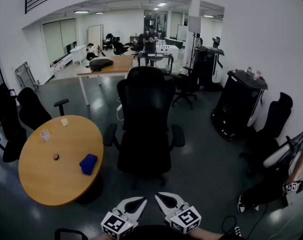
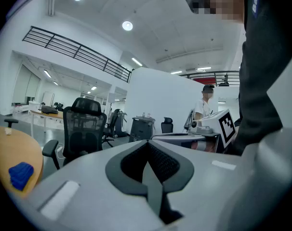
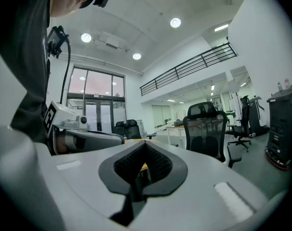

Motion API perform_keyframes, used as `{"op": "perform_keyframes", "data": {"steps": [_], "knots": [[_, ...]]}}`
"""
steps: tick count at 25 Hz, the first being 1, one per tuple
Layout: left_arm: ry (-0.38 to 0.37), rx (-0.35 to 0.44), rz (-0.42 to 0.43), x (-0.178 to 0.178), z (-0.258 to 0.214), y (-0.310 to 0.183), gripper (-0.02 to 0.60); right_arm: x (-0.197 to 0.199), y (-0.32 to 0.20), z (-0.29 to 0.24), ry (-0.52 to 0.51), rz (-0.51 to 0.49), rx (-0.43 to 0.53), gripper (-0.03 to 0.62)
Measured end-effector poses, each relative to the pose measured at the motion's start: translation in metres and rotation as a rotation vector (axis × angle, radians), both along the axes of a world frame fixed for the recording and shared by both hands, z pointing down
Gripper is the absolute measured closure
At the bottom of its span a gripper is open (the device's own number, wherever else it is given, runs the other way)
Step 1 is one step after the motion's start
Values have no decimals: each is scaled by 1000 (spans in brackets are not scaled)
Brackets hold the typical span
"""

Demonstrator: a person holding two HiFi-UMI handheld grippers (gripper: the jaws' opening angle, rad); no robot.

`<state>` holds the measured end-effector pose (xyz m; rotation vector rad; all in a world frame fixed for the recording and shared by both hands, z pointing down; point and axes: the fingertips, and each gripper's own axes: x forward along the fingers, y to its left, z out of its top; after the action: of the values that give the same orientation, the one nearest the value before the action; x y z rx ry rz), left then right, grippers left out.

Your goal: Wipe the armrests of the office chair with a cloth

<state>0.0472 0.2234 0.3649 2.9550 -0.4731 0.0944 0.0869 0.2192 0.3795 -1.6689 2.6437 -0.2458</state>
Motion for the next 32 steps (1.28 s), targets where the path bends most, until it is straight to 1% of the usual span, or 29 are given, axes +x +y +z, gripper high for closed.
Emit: {"op": "perform_keyframes", "data": {"steps": [11,18,21,32], "knots": [[-14,-1,-16,4,0,3,569,3,2,2,-10,-27,-6,591],[-28,4,-30,9,-2,6,568,12,4,-1,-50,-36,-9,589],[-36,6,-36,12,0,8,568,17,5,1,-51,-42,-1,589],[-54,25,-98,26,2,8,568,30,2,6,-77,-101,4,589]]}}
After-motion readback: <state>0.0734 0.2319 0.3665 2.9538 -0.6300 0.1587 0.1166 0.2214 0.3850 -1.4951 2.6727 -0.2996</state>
